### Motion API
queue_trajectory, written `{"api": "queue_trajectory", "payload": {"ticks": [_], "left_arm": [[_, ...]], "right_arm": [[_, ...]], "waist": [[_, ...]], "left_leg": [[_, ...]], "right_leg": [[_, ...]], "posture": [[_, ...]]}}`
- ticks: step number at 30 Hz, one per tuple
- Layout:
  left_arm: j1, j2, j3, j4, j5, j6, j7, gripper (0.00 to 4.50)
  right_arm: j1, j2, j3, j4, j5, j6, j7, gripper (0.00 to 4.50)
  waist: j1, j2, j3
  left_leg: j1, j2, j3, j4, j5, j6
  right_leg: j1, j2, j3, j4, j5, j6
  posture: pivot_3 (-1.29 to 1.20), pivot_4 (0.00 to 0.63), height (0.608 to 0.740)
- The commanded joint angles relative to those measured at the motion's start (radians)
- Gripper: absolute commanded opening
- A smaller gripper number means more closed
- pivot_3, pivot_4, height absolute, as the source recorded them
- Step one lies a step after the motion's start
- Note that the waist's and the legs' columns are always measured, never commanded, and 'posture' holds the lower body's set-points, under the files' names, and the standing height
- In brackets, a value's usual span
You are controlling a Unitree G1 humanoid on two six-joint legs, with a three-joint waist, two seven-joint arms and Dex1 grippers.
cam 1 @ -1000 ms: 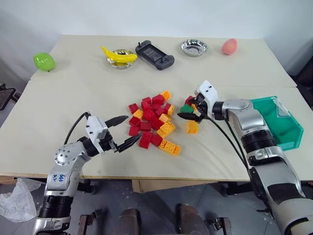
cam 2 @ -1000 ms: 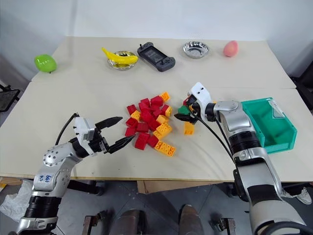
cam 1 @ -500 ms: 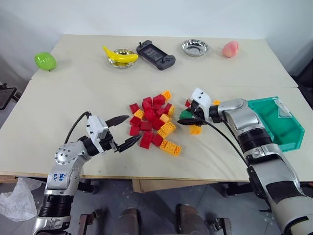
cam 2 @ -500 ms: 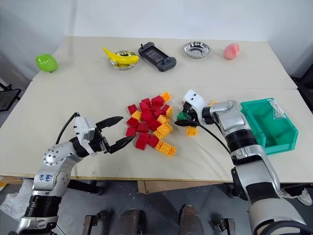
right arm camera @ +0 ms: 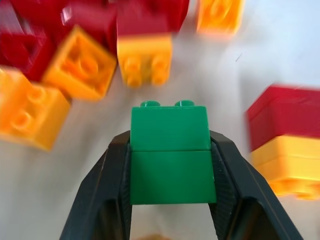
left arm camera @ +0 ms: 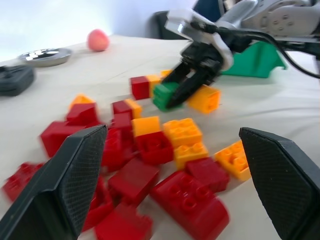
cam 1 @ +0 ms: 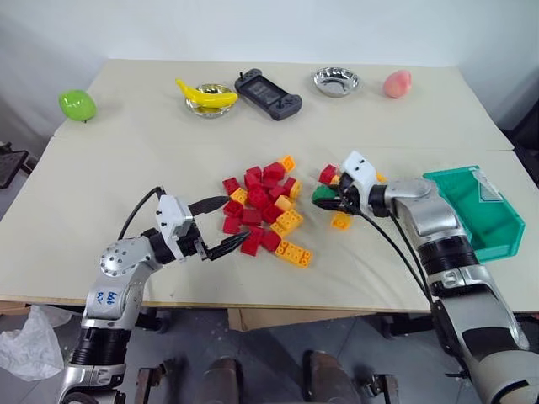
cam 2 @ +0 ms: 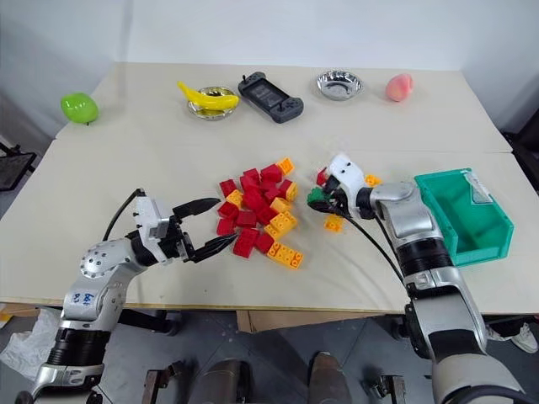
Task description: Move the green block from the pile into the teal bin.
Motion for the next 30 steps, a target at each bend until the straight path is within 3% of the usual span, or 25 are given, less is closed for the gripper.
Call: {"api": "queue_trajectory", "payload": {"ticks": [1, 6, 11, 15, 21, 30], "left_arm": [[-0.025, -0.022, -0.027, -0.015, -0.018, 0.007, -0.019, 4.5], [-0.092, -0.099, -0.112, 0.004, -0.002, 0.009, -0.039, 4.5], [-0.172, -0.189, -0.173, 0.097, 0.061, -0.077, -0.033, 4.5], [-0.2, -0.238, -0.197, 0.145, 0.073, -0.086, -0.032, 4.5], [-0.163, -0.206, -0.184, 0.12, 0.062, -0.088, -0.066, 4.5], [-0.108, -0.14, -0.137, 0.086, 0.056, -0.076, -0.068, 4.5]], "right_arm": [[0.03, -0.065, -0.129, -0.137, 0.097, -0.03, 0.019, 1.51], [0.168, -0.219, -0.364, -0.318, 0.207, 0.027, -0.015, 1.51], [0.331, -0.377, -0.526, -0.316, 0.173, 0.032, -0.091, 1.51], [0.441, -0.427, -0.608, -0.24, 0.127, -0.04, -0.166, 1.51], [0.537, -0.432, -0.644, -0.244, 0.187, -0.006, -0.133, 1.51], [0.526, -0.434, -0.625, -0.216, 0.189, -0.112, -0.136, 4.38]], "waist": [[-0.001, 0.0, 0.0], [0.023, 0.0, 0.0], [0.03, 0.0, 0.0], [0.024, 0.0, 0.0], [0.019, 0.001, 0.0], [0.025, 0.002, 0.0]], "left_leg": [[0.0, 0.0, 0.0, 0.0, 0.0, 0.0], [0.0, 0.0, 0.0, 0.0, 0.0, 0.0], [0.0, 0.0, 0.001, 0.001, -0.001, 0.001], [0.0, 0.0, 0.001, 0.001, -0.001, 0.001], [0.002, 0.0, 0.003, 0.0, -0.001, 0.001], [0.001, 0.0, 0.003, 0.001, -0.001, 0.001]], "right_leg": [[0.0, 0.0, 0.0, -0.001, 0.0, 0.0], [0.0, 0.0, 0.0, -0.001, 0.0, 0.0], [0.001, 0.0, 0.0, -0.004, 0.001, 0.001], [0.002, 0.0, 0.0, -0.005, 0.001, 0.002], [0.001, 0.0, 0.002, -0.004, 0.001, 0.002], [0.002, 0.0, 0.002, -0.005, 0.001, 0.003]], "posture": [[0.0, 0.15, 0.74], [0.0, 0.15, 0.74], [0.0, 0.15, 0.74], [0.0, 0.15, 0.74], [0.0, 0.15, 0.74], [0.0, 0.15, 0.74]]}}
